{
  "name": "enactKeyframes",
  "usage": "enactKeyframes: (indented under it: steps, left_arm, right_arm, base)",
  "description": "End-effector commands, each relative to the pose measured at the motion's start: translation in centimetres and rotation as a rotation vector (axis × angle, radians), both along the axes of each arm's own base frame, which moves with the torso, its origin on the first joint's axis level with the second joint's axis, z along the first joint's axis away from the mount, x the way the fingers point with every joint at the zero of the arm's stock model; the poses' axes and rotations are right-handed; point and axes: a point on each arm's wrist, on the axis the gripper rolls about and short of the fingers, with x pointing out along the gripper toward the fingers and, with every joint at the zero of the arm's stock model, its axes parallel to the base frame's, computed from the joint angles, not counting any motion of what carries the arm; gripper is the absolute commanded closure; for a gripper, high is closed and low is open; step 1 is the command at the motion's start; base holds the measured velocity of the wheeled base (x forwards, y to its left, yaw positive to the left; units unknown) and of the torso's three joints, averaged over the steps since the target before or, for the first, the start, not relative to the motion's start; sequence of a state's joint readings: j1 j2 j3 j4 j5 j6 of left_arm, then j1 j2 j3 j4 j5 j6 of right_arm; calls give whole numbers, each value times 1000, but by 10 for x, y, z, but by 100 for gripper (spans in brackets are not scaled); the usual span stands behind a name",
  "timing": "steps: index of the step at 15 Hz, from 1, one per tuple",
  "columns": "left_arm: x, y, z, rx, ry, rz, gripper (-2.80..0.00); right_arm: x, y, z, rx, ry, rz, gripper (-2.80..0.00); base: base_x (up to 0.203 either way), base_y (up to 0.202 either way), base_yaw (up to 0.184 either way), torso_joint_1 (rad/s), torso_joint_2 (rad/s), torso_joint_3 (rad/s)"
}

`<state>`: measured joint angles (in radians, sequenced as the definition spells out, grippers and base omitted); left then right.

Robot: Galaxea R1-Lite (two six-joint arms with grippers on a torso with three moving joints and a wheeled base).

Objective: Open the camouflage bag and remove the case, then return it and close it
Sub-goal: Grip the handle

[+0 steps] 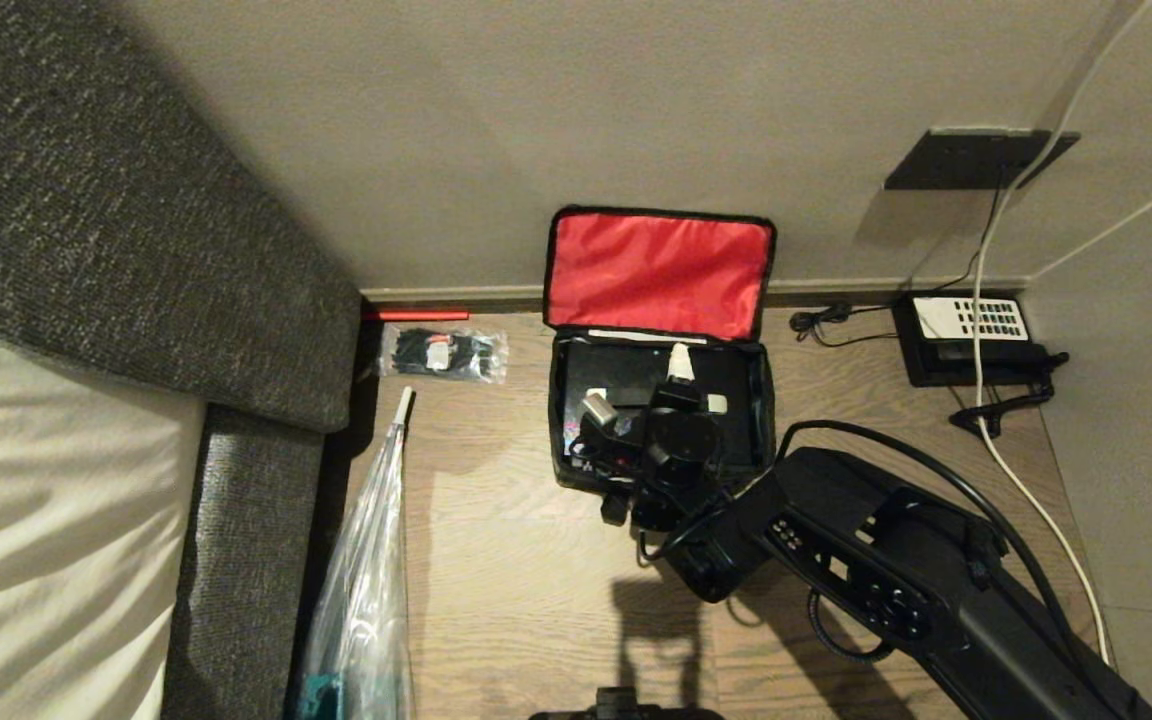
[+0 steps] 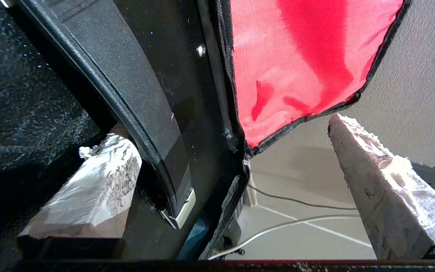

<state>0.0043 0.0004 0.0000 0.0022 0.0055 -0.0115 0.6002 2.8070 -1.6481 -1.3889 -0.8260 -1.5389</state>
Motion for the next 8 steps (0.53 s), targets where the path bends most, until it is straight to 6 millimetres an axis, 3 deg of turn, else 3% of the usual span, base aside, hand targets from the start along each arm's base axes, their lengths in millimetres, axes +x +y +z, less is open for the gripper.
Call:
enactKeyframes:
  steps: [1,5,8]
  left_arm:
    - [0,0,-1,-1,2,1,0]
    - [0,0,-1,-1,2,1,0]
    - [0,0,-1,-1,0,1,0]
  right_arm:
    - [-8,6,7,2,-6,-4,-280]
    - [-16,15,28,25,-33,14,-280]
    - [-17,16,21,15,-20,14,-280]
  base:
    - [0,0,0,0,0,0]
    - [0,0,0,0,0,0]
    - [0,0,0,0,0,0]
